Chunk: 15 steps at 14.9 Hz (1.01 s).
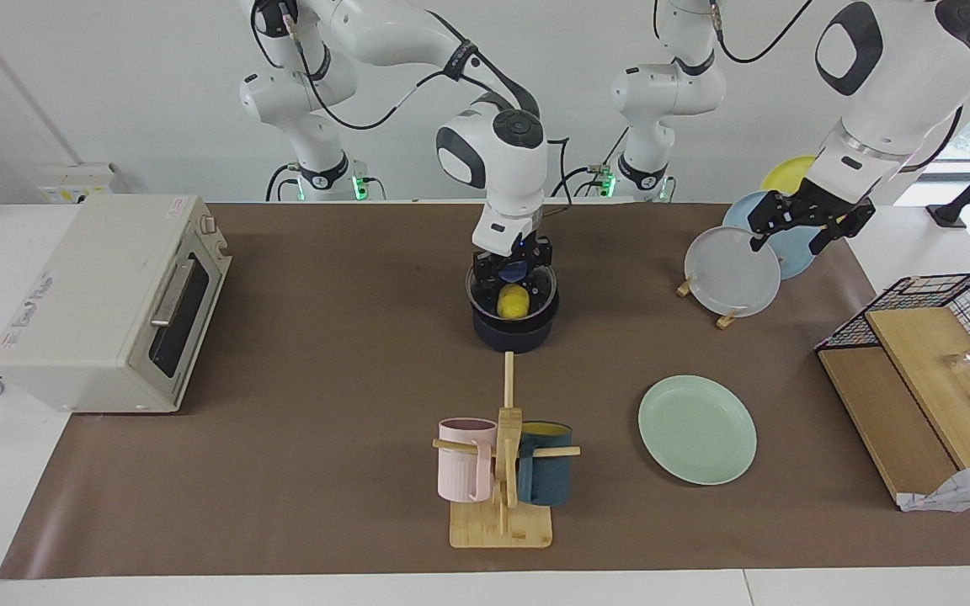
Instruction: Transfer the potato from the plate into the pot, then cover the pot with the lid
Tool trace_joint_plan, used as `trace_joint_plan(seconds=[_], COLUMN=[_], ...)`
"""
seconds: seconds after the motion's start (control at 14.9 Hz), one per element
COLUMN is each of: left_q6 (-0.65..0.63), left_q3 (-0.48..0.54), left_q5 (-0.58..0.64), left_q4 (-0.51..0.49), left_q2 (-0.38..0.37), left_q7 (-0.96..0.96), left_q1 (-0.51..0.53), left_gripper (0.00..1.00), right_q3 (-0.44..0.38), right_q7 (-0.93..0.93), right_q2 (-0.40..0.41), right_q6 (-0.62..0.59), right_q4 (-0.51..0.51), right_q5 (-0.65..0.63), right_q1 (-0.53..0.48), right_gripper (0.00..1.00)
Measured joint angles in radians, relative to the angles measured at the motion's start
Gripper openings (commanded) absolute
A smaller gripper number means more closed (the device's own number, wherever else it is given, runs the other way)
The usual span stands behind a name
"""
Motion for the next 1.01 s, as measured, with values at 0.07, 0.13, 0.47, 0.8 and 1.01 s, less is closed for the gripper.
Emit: trace_joint_plan(seconds=[0.07,0.13,0.47,0.8,1.01], left_q6=[0.000,0.000,-0.001,-0.005,-0.008], left_q3=[-0.004,-0.006,-0.009,-0.016,-0.016], left_q5=[0.002,0.004,0.005,0.005,0.005], left_q4=[0.004,0.006,0.009,0.009,0.009], left_q2=[0.000,-0.001,-0.003,-0.003,-0.003], left_q7=[0.000,0.000,0.000,0.000,0.000], left_q1=[0.001,0.002,0.005,0.005,0.005], left_gripper=[1.00,1.00,1.00,1.00,1.00], right_q3=[0.000,0.000,0.000,-0.001,-0.002], right_q7=[0.000,0.000,0.000,0.002,0.022], right_q2=[0.000,0.001,0.004,0.005,0.005], right_q6=[0.004,0.015,0.031,0.040,0.044], right_q4=[-0.002,-0.004,-0.007,-0.007,-0.007], right_q5=[-0.005,-0.009,-0.042,-0.054,-0.056], right_q1=[0.000,0.000,0.000,0.000,0.000], right_gripper=[0.00,0.00,0.00,0.00,0.00])
